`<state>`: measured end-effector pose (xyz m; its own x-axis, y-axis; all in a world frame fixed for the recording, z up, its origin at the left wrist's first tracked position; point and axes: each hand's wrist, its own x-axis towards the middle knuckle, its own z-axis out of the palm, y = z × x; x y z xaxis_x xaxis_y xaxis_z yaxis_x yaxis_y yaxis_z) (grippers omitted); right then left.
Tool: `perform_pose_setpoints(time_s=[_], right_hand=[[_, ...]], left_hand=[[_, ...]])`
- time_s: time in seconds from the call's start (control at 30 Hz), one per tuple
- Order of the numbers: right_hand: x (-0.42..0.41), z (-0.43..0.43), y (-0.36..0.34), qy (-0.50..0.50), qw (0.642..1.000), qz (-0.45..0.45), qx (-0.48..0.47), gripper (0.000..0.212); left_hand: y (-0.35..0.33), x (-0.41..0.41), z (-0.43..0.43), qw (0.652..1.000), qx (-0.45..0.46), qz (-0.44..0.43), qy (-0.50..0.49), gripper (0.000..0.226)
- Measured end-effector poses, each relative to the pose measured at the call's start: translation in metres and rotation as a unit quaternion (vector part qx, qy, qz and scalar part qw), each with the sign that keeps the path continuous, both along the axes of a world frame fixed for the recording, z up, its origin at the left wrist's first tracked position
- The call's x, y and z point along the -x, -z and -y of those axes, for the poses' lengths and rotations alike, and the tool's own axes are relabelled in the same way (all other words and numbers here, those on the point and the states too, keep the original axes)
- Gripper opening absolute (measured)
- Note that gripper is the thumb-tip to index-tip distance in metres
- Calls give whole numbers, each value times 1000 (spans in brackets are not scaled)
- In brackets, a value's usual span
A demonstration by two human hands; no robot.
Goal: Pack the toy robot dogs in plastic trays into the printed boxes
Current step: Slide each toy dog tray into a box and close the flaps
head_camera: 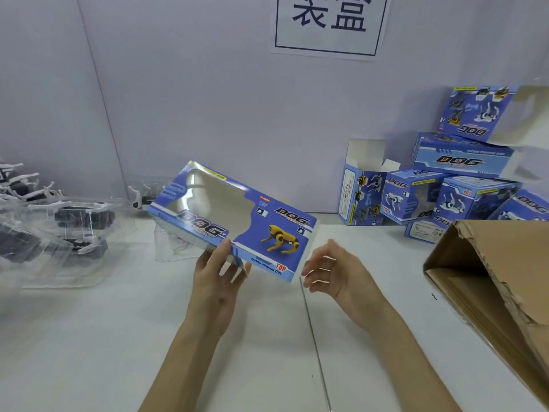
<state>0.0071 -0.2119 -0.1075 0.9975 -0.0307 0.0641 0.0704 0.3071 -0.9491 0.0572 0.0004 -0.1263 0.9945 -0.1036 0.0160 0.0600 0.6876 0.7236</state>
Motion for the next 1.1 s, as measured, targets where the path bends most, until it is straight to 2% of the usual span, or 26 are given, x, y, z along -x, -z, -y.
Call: perform_pose_setpoints(time_s=[0.03, 0.13, 0.27, 0.37, 0.43, 0.67, 0.73, 0.87, 0.97, 1.03, 1.1], right_hand=[[-1, -4, 3, 19, 1000, 13, 21, 24], [-4, -12, 8, 59, 998, 5, 36, 18], [-1, -12, 7, 32, 998, 17, 44, 20], [-1, -13, 9, 63, 994, 37, 81, 30], [-2, -14, 10, 102, 987, 44, 115, 30], [-3, -15, 16, 252, 941, 30, 222, 24], [-3, -15, 18, 269, 931, 16, 246, 25], [-3, -15, 21, 275, 918, -9, 284, 27], [-3, -15, 18, 254, 930, -11, 265, 26], [-2, -15, 14, 222, 959, 25, 173, 28], [0, -16, 10, 183, 980, 54, 53, 26]], left_hand=[[0, 0, 0, 1000, 8, 0, -7, 48], [0, -1, 0, 1000, 16, 10, -21, 54], [3, -1, 2, 1000, -3, 18, -12, 64], [2, 0, 2, 1000, -22, 14, -15, 71], [1, 1, 3, 999, -35, 26, -29, 73], [2, 7, 11, 978, -127, 152, -68, 74], [1, 11, 14, 968, -153, 187, -70, 84], [0, 15, 20, 949, -199, 236, -65, 87], [1, 14, 19, 952, -187, 229, -77, 87], [0, 12, 16, 969, -138, 180, -97, 87], [-2, 9, 12, 983, -69, 118, -120, 77]])
